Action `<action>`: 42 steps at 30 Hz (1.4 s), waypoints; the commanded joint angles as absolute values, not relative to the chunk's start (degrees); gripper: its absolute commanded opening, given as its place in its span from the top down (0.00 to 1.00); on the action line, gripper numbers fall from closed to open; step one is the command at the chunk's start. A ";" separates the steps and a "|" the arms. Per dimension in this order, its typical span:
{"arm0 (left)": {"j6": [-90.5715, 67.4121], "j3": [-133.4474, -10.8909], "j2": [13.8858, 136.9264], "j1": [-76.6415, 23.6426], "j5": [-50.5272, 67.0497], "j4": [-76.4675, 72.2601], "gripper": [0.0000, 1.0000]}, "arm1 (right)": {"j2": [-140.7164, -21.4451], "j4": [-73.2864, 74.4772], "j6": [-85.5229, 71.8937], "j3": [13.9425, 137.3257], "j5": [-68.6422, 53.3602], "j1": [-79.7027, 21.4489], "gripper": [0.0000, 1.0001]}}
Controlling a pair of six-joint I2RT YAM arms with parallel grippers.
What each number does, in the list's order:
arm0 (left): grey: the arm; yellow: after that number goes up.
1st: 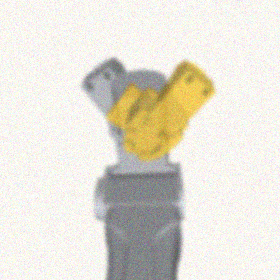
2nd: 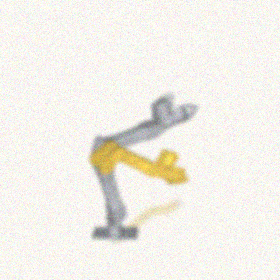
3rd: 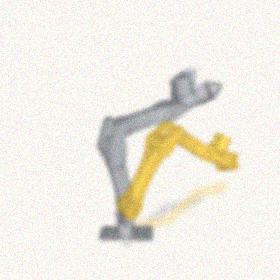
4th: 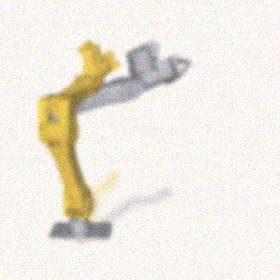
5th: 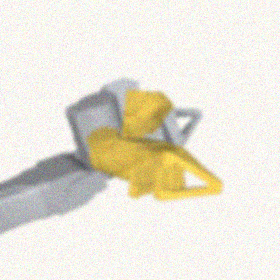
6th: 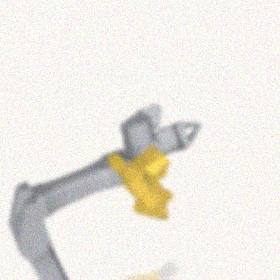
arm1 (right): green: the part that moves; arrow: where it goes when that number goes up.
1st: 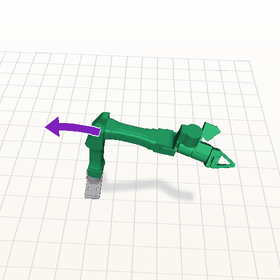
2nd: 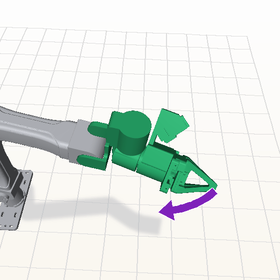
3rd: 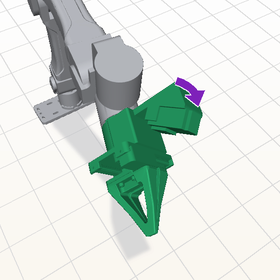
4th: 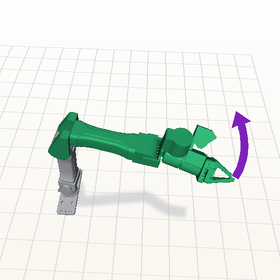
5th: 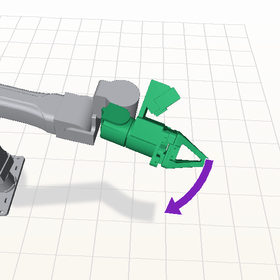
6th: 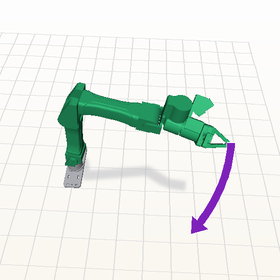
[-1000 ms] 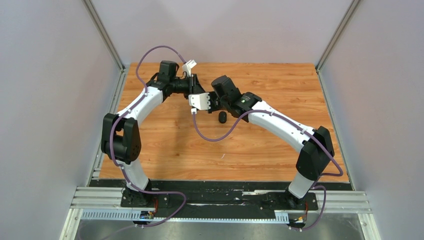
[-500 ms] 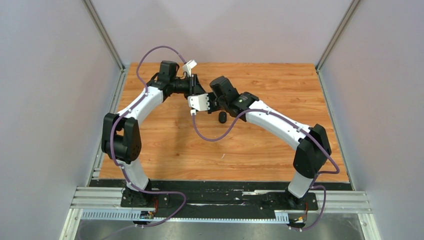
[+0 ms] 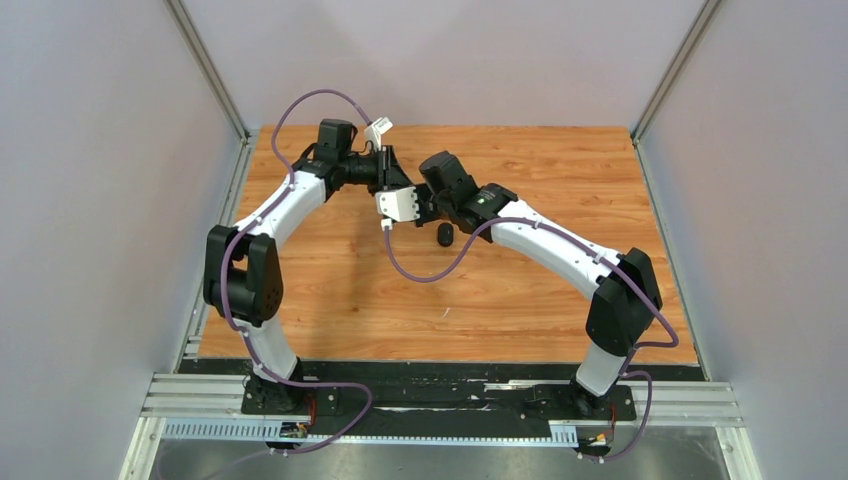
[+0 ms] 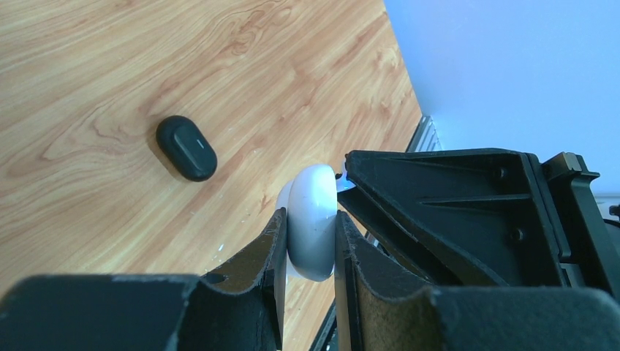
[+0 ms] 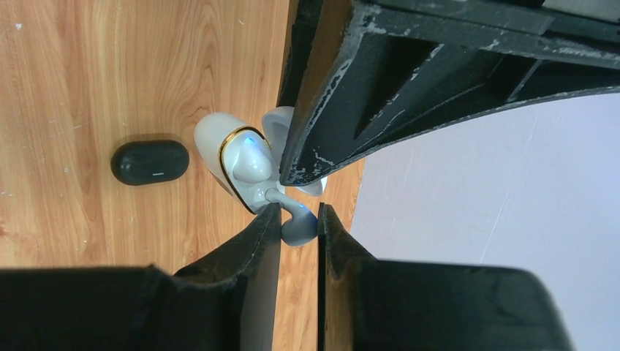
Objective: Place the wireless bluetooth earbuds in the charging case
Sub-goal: Place the earbud in the charging case.
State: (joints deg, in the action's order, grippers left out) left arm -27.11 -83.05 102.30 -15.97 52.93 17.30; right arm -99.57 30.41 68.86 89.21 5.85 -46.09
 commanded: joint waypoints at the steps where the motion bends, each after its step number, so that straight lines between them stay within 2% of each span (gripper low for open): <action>1: -28.53 -86.30 102.79 -15.60 54.69 14.82 1.00 | -99.99 29.87 66.66 91.95 2.53 -46.33 0.79; 4: -28.52 -86.74 102.98 -15.60 54.67 14.95 1.00 | -100.38 30.62 64.67 93.00 1.86 -46.32 0.72; 22: -27.77 -86.50 103.09 -15.64 54.12 15.12 1.00 | -102.22 40.50 58.39 99.87 0.97 -45.76 0.67; 34: -27.18 -85.95 103.28 -15.62 55.11 14.58 1.00 | -100.72 45.55 51.28 106.26 -8.36 -44.08 0.54; 37: -26.87 -85.23 103.02 -15.64 55.75 13.90 1.00 | -100.04 46.68 45.85 110.12 -13.20 -41.25 0.47; 42: -26.20 -84.25 102.72 -15.64 56.95 12.86 1.00 | -100.40 47.73 37.30 114.43 -18.56 -37.50 0.43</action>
